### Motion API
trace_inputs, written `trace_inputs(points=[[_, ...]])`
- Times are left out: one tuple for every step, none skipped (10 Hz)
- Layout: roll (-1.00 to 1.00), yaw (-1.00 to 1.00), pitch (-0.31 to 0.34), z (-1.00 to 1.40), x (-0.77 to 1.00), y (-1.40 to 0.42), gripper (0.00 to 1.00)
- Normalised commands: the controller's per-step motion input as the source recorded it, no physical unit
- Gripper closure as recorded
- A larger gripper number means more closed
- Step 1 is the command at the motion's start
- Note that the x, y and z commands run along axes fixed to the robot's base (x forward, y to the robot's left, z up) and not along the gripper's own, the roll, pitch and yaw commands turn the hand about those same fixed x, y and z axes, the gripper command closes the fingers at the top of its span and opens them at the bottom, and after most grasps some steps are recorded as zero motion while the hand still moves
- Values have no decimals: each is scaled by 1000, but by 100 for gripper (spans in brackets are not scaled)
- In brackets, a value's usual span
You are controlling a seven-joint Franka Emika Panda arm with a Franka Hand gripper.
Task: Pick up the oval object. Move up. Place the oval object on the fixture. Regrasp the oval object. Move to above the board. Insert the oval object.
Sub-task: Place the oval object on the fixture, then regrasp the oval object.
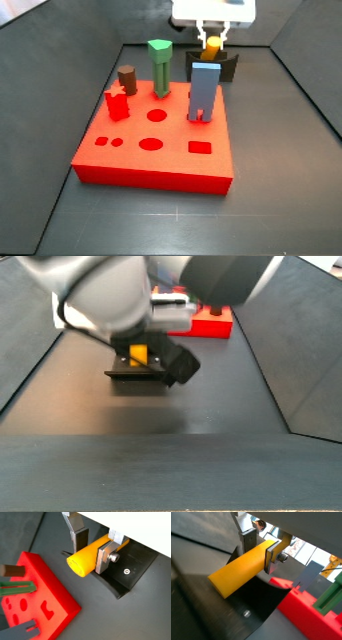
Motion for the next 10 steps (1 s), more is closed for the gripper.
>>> trace_inputs(points=[[-166,-132,-31,-511,116,80,100],[-155,-110,-40,-343,103,66,100],[-149,-89,-46,-226,84,61,100],[-131,-75,-54,-197,72,79,100],[-131,-64,-53,-197,71,79,100],[0,0,0,0,0,0,0],[58,18,39,1000,0,0,0],[62,22,43,1000,-7,3,0],[68,18,54,1000,-26,4,0],[75,7,62,1000,-32,-1,0]])
